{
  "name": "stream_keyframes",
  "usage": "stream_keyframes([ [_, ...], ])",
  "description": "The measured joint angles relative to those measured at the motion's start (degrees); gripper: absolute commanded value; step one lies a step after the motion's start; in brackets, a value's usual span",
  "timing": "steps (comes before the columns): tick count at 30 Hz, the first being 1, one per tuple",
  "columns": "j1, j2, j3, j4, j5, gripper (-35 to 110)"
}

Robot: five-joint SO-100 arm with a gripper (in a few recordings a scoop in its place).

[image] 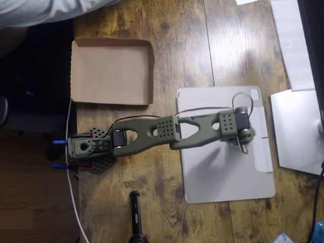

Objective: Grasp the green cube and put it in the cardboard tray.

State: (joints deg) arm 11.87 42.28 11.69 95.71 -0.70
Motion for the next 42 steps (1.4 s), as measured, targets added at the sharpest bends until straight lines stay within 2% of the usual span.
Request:
stream_keyframes([
  [8, 1.1, 0.0, 4.4, -6.7, -0.8, 35],
  [18, 1.5, -0.1, 6.2, -10.3, -0.4, 4],
  [27, 1.5, 0.0, 6.0, -11.3, -0.4, 0],
  [32, 0.9, -0.4, 3.0, -7.4, 1.8, 0],
  [36, -3.6, 0.7, 0.0, 2.7, 4.6, 0],
  [42, -11.1, 19.0, 18.4, 5.9, 8.9, 4],
])
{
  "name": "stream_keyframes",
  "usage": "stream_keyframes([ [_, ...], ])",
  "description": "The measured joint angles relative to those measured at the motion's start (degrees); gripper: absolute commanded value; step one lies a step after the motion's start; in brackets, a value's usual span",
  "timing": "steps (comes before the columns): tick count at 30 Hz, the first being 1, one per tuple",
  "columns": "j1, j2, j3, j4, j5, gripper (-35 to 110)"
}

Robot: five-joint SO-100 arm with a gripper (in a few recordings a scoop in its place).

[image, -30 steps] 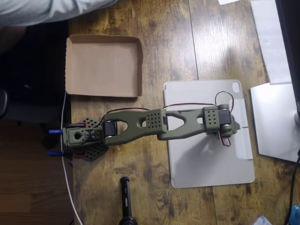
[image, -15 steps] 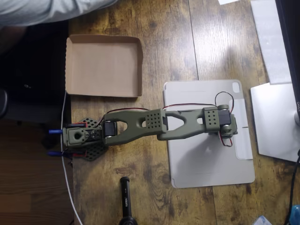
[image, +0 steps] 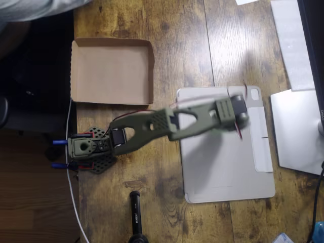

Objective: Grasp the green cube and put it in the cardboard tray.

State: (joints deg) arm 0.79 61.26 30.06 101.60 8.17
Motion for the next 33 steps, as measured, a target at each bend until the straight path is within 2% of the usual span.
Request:
stream_keyframes([
  [2, -0.5, 5.4, 3.9, 0.2, 0.4, 8],
  [19, -6.8, 36.1, 28.5, -0.3, 4.0, 12],
  [25, -15.2, 45.9, 38.1, -1.0, 6.4, 15],
  [33, -32.7, 49.4, 48.6, -2.1, 11.1, 16],
])
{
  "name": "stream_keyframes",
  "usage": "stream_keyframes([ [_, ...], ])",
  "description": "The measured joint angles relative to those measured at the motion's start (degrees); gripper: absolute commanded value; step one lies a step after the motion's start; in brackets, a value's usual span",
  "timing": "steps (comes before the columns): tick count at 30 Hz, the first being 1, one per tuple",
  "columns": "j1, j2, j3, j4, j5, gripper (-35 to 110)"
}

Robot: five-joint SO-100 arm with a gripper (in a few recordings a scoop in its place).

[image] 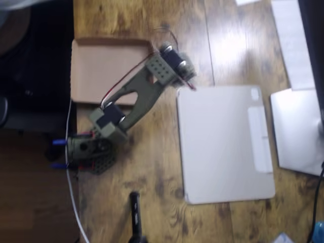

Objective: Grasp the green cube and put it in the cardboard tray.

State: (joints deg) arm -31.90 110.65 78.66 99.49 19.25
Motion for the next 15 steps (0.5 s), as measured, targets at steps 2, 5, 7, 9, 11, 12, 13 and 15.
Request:
stream_keyframes([
  [2, -4.1, 0.1, 3.8, -1.5, 1.1, 14],
  [5, -10.3, 0.1, 9.8, -4.0, 3.0, 13],
  [7, -12.8, -0.2, 14.0, -5.3, 4.2, 12],
  [9, -17.6, -0.8, 17.4, -6.9, 5.2, 11],
  [11, -21.1, -2.0, 19.5, -7.0, 5.0, 12],
  [12, -21.7, -2.5, 20.3, -7.2, 5.4, 14],
  [13, -22.2, -3.0, 20.9, -7.6, 5.4, 16],
  [15, -22.3, -3.5, 22.1, -8.6, 5.4, 18],
])
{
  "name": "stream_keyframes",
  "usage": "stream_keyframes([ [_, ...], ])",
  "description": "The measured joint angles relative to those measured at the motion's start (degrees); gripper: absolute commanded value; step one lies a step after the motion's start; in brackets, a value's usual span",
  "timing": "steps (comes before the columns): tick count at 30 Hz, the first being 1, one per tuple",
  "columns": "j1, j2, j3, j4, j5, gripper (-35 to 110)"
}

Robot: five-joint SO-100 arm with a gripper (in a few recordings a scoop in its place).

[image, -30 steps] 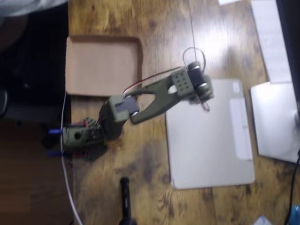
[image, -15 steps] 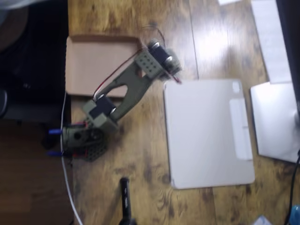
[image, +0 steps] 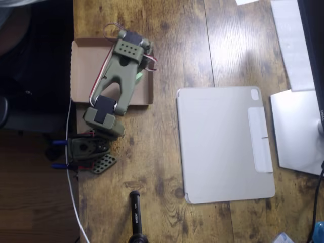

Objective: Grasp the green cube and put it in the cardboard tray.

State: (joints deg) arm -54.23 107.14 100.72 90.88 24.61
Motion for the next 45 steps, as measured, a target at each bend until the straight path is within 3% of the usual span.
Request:
stream_keyframes([
  [6, 1.1, 0.3, 0.3, -0.6, -0.3, 27],
  [17, 8.2, 1.3, 0.2, 0.5, -3.0, 22],
  [22, 22.9, -1.5, -4.2, 3.9, -7.6, 17],
  [28, 46.5, -7.4, -12.9, 9.8, -13.2, 0],
  [33, 59.6, -8.3, -13.1, 10.5, -14.3, 0],
  [45, 60.6, -0.6, -0.2, 11.6, -15.4, 0],
])
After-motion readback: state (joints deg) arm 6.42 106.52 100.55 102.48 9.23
